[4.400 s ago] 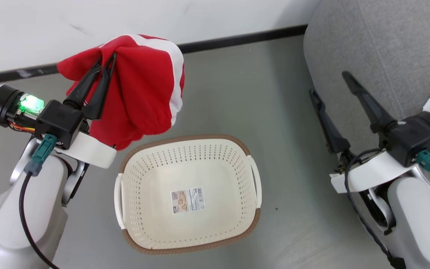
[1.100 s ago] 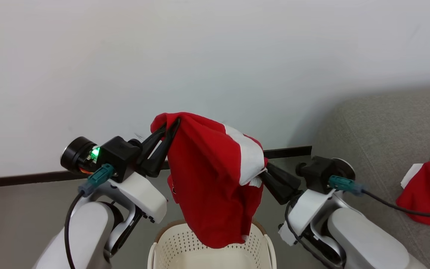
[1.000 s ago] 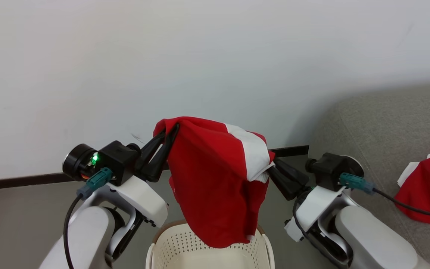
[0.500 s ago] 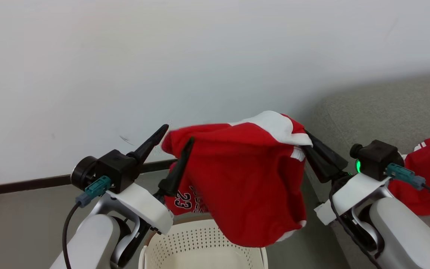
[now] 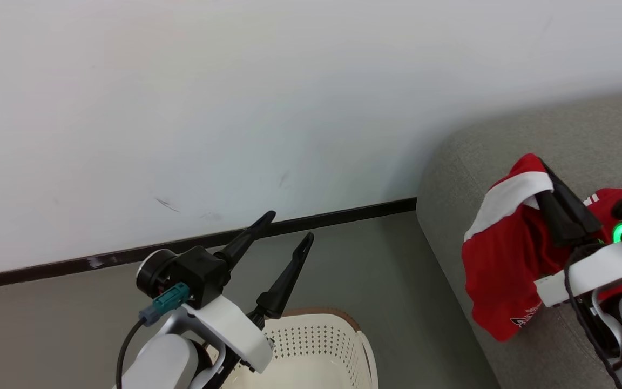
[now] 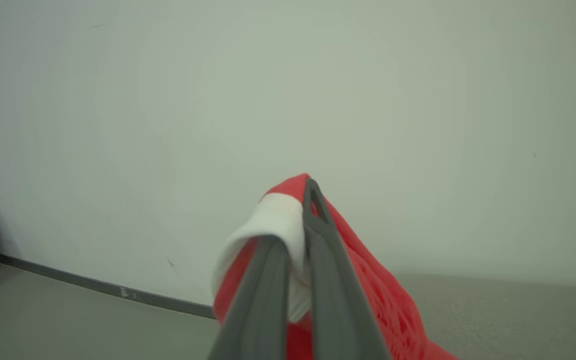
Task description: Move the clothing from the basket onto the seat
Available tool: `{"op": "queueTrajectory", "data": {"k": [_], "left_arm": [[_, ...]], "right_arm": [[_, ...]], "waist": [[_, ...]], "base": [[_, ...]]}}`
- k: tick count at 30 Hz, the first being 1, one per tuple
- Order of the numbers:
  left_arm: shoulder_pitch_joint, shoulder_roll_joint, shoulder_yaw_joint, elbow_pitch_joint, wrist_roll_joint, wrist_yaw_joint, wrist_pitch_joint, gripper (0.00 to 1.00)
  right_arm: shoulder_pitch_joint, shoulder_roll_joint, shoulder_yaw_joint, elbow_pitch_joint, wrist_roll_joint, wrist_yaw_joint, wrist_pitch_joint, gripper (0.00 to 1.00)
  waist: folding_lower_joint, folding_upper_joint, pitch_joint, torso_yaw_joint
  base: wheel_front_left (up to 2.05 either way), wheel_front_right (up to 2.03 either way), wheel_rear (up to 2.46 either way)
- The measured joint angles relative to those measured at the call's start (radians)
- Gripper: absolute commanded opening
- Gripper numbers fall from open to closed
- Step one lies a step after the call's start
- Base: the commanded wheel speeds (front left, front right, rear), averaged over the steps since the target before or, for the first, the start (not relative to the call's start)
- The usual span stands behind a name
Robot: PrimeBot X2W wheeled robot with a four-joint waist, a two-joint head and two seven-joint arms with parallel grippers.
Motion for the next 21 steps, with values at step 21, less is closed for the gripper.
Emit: {"op": "queueTrajectory", "data": {"k": [21], "left_arm": [[0.029,-0.051,-0.107,0.041,-0.020,-0.018,-0.060,1.00]], "right_arm": [[0.122,-0.010,-0.163,-0.154,-0.062,0.000,0.002,0.00]], "waist": [[0.0000,0.0000,0.012,-0.097]], "base": [[0.00,0.00,0.00]]}}
